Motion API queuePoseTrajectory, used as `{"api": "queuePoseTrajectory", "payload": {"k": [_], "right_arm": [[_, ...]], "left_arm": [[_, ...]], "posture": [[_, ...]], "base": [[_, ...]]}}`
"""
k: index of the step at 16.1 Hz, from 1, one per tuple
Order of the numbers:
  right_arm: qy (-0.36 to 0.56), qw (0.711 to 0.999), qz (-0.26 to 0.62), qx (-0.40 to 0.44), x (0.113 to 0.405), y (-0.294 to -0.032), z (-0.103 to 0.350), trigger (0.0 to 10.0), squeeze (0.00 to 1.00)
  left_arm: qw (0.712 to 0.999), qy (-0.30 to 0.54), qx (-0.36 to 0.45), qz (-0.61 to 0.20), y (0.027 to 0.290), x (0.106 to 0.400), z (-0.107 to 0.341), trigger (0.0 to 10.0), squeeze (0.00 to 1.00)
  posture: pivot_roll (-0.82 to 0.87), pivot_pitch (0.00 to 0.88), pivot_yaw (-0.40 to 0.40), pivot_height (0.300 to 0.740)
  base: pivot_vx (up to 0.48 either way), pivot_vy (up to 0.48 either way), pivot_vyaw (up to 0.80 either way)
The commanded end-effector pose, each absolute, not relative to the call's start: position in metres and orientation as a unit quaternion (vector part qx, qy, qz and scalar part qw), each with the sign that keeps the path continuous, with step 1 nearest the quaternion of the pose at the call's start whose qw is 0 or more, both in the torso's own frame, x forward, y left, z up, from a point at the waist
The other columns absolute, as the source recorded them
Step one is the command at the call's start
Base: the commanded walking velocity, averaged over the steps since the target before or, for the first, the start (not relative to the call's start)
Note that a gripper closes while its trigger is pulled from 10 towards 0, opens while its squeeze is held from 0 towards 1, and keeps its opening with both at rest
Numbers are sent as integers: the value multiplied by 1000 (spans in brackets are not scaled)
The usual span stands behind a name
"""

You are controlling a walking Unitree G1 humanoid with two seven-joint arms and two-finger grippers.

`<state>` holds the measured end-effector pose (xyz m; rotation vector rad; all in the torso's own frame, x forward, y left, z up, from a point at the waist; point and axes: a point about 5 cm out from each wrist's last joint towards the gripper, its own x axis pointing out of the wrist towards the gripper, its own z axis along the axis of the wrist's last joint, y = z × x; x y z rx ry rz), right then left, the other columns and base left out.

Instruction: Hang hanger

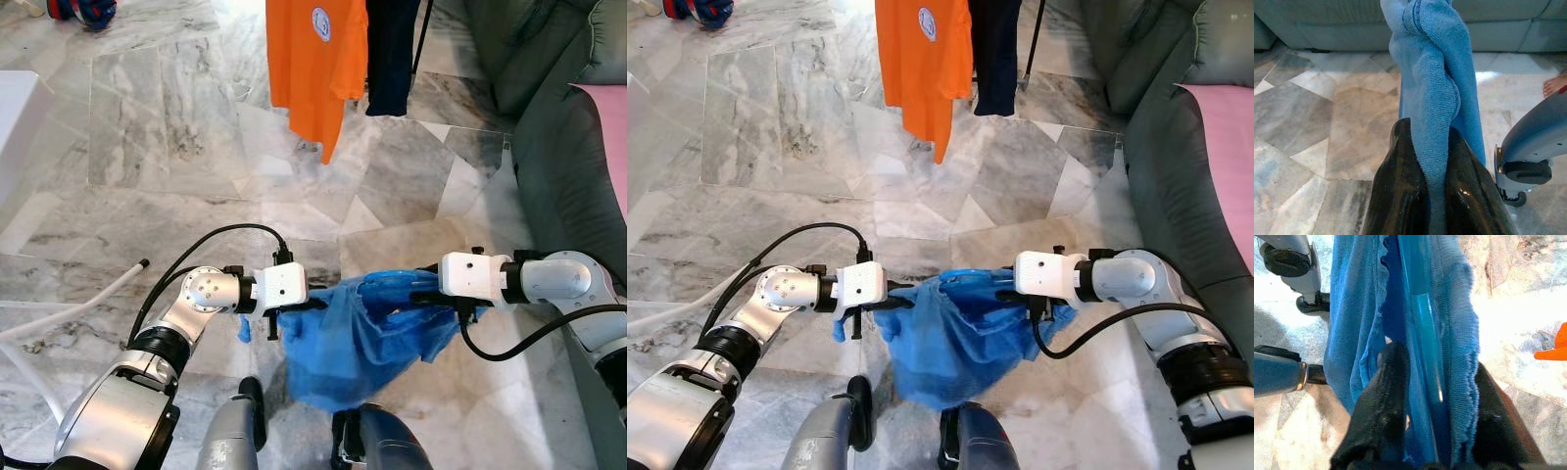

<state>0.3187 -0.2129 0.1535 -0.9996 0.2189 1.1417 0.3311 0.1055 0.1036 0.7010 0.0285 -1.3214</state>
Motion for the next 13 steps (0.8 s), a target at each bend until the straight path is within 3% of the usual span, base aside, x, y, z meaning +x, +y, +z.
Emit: {"api": "queuePoseTrajectory", "payload": {"k": [1,3,5,11,12,13], "right_arm": [[116,711,528,-450,315,-216,148,0,0],[116,711,528,-450,315,-216,148,0,0],[124,743,503,-424,320,-222,142,0,0],[122,760,497,-401,321,-223,137,0,0],[116,767,495,-391,321,-222,137,0,0],[116,769,494,-388,321,-222,136,0,0]], "left_arm": [[727,4,322,-606,104,330,105,0,0],[727,4,322,-606,104,330,105,0,0],[720,3,325,-613,101,327,102,0,0],[730,-5,321,-604,98,328,102,0,0],[738,-13,319,-595,96,329,103,2980,0],[748,-26,321,-580,95,330,105,7333,596]], "posture": [[-128,296,7,740],[-128,296,7,740],[-133,304,4,740],[-134,300,0,740],[-135,298,-1,740],[-135,297,-3,740]], "base": [[0,0,0],[0,0,0],[0,0,0],[0,0,0],[0,0,0],[0,0,0]]}}
